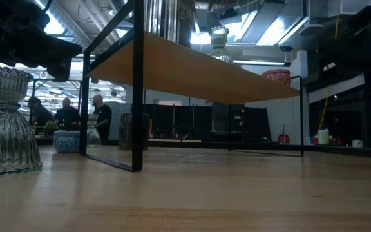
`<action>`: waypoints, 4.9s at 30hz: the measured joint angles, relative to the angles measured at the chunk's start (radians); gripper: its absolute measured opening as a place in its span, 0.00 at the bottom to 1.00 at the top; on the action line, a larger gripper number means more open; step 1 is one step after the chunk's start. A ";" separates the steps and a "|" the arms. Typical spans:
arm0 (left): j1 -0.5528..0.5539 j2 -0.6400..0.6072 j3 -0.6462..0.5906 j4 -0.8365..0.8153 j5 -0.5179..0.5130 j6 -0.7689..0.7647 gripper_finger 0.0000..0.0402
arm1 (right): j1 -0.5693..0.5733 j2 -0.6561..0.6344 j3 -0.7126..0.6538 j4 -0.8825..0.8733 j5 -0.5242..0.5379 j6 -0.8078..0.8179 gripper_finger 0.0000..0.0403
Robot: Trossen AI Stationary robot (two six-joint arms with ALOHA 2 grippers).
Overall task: Pick & Place candle stick holders
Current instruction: Put the silver scented candle on the shelf aligned with the other silver scented candle
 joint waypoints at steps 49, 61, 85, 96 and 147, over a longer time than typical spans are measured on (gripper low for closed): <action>0.000 0.064 0.239 -0.084 -0.061 -0.105 0.00 | 0.000 0.000 0.000 0.000 0.002 0.000 0.02; 0.000 0.283 0.442 -0.086 -0.065 -0.105 0.00 | 0.000 0.000 0.000 0.000 0.002 0.000 0.02; 0.002 0.546 0.632 -0.091 -0.106 -0.114 0.00 | 0.000 0.000 0.000 0.000 0.002 0.000 0.02; 0.002 0.546 0.634 -0.126 -0.039 -0.123 0.00 | 0.000 0.000 0.000 0.000 0.002 0.000 0.02; 0.109 0.802 0.922 -0.420 0.033 0.053 0.00 | 0.000 0.000 0.000 0.000 0.002 0.000 0.02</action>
